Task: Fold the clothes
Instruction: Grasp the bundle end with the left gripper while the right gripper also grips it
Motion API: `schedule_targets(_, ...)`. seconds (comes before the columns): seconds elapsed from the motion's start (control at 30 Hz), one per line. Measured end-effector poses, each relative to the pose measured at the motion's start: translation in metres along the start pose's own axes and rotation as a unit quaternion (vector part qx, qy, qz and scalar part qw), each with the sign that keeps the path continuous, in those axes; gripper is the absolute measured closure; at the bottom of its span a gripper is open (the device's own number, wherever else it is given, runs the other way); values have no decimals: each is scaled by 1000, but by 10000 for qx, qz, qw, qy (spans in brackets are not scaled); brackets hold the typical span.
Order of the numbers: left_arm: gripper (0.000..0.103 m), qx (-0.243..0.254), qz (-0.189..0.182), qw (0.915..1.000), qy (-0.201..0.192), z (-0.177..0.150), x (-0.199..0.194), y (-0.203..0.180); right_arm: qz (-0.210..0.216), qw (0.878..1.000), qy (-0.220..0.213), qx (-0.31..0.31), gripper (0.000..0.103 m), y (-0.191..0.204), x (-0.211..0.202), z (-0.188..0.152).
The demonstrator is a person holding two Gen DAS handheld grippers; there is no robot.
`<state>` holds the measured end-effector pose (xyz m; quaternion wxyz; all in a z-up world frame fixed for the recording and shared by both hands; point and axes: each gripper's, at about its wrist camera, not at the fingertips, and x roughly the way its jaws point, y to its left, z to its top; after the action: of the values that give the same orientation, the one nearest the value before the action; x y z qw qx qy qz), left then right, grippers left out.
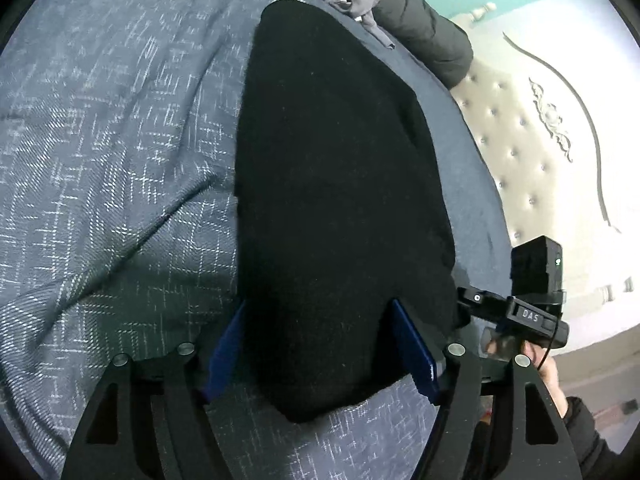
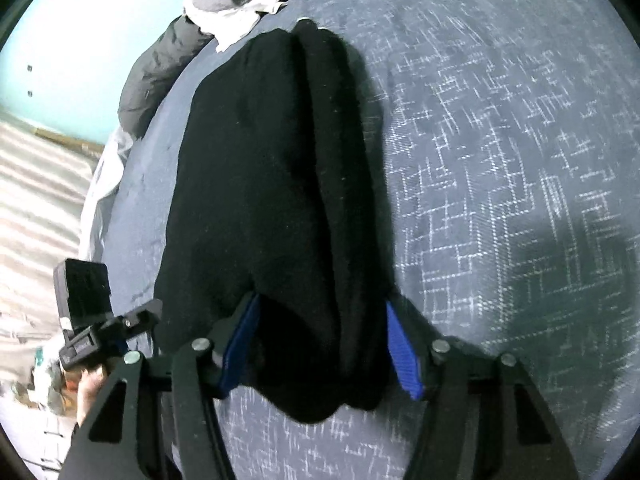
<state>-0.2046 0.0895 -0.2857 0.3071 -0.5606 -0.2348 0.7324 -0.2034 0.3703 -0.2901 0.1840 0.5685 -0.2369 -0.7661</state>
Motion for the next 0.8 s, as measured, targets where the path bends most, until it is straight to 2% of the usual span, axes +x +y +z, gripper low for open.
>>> schedule_targets(0.1, 27, -8, -54, 10000, -28, 2, 4, 0, -214, 9996, -21, -162, 42, 9, 4, 3)
schedule_targets(0.17, 27, -9, -92, 9999, -53, 3, 5, -1, -190, 9996, -32, -194, 47, 10, 4, 4)
schedule_targets(0.23, 28, -22, -124, 9999, -80, 3, 5, -2, -154, 9996, -54, -220, 64, 11, 3, 5)
schedule_targets(0.3, 31, 39, -92, 9999, -94, 2, 1, -7, -175, 9993, -104, -311, 74, 13, -1, 4)
schedule_targets(0.33, 32, 98, -59, 9999, -105, 1, -1, -11, -191, 9990, -134, -391, 75, 16, -3, 4)
schedule_targets(0.43, 34, 199, -14, 9997, -136, 4, -9, -19, -154, 9990, -112, -413, 74, 13, -2, 5)
schedule_targets(0.53, 34, 181, -19, 9998, -111, 5, -8, -21, 4, 9998, -20, -206, 63, 2, 4, 7)
schedule_targets(0.63, 33, 135, -40, 9999, -88, 6, -6, -20, 11, 9999, -2, -140, 60, 2, 8, 9)
schedule_targets(0.77, 32, 187, -2, 9998, -113, 13, -4, -18, -50, 9998, -25, -188, 59, 7, 13, 11)
schedule_targets(0.8, 32, 199, 8, 9997, -122, 15, -3, -19, -73, 9997, -46, -225, 62, 9, 12, 10)
